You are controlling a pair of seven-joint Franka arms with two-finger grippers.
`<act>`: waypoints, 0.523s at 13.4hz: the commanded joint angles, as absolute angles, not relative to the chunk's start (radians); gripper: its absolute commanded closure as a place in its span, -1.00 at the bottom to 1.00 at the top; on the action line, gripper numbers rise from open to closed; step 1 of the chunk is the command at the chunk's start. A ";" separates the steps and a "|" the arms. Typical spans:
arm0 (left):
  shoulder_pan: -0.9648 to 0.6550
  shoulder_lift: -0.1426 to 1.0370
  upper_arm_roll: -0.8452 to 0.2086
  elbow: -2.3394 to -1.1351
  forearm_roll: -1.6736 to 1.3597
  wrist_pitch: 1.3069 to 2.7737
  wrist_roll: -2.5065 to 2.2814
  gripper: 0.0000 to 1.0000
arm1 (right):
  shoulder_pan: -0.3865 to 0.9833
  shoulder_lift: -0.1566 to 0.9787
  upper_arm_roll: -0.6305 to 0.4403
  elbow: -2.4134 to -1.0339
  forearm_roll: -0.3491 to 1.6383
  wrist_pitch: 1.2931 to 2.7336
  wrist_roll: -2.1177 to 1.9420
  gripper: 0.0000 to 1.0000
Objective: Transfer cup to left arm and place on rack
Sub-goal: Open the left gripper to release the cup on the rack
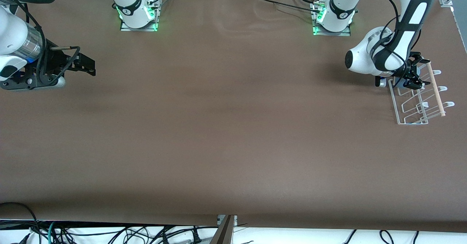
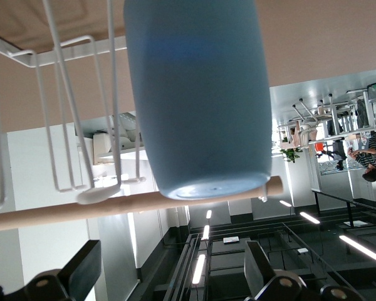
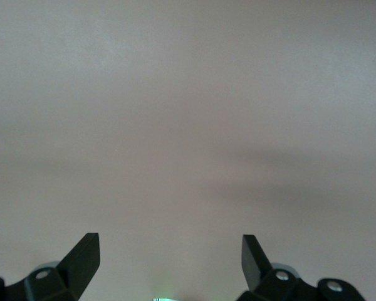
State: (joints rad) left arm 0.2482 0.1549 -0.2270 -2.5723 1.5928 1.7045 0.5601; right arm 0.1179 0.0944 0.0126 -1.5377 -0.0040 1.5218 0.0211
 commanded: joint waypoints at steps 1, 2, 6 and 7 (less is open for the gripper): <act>0.252 0.134 -0.250 -2.530 1.524 1.703 0.575 -1.00 | 0.106 0.094 0.015 -1.532 0.015 1.523 0.003 -1.00; 0.250 0.112 -0.255 -2.499 1.447 1.703 0.592 -1.00 | 0.106 0.094 0.015 -1.532 0.015 1.522 0.002 -1.00; 0.252 0.080 -0.259 -2.230 1.061 1.657 0.698 -1.00 | 0.106 0.094 0.017 -1.531 0.014 1.528 -0.006 -1.00; 0.253 0.080 -0.258 -2.150 0.957 1.637 0.699 -1.00 | 0.104 0.094 0.015 -1.531 0.015 1.526 -0.008 -1.00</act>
